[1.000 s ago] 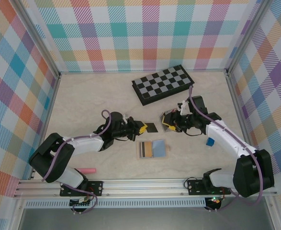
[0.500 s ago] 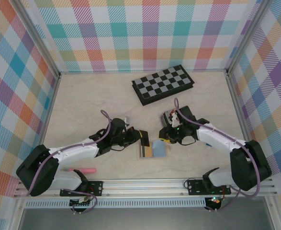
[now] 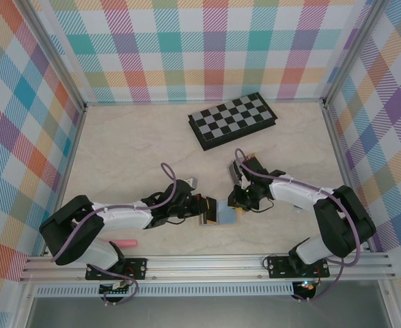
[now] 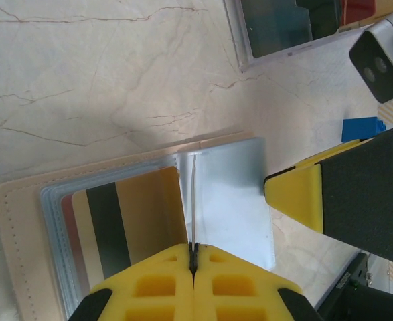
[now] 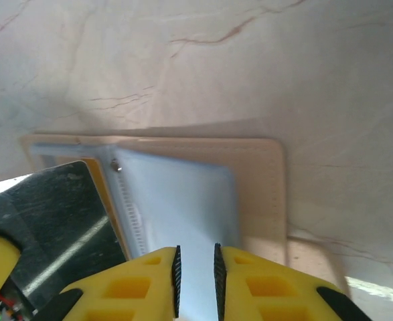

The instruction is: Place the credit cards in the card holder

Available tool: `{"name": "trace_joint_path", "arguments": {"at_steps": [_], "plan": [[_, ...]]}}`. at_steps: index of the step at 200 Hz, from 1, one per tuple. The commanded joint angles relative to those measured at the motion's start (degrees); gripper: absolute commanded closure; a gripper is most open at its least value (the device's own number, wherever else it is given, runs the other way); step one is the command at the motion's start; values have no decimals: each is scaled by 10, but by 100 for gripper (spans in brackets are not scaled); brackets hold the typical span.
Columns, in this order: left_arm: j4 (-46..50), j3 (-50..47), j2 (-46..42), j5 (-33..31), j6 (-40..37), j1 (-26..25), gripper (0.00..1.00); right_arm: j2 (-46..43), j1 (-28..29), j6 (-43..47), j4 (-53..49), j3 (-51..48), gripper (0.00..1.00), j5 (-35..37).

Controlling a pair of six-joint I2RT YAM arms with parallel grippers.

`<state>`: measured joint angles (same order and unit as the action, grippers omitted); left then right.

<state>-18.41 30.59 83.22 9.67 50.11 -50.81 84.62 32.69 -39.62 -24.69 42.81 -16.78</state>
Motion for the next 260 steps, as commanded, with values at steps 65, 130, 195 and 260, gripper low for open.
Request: {"name": "trace_joint_path", "arguments": {"at_steps": [65, 130, 195, 260], "plan": [[-130, -46, 27, -26, 31, -9, 100, 47, 0, 21, 0, -19, 81, 45], [-191, -56, 62, -18, 49, -12, 100, 63, 0, 21, 3, -28, 83, 55], [-205, -54, 95, -5, 55, -19, 100, 72, 0, 20, 5, -30, 83, 59], [-146, -34, 94, 3, 31, -39, 100, 76, 0, 17, 3, -27, 83, 61]]}}
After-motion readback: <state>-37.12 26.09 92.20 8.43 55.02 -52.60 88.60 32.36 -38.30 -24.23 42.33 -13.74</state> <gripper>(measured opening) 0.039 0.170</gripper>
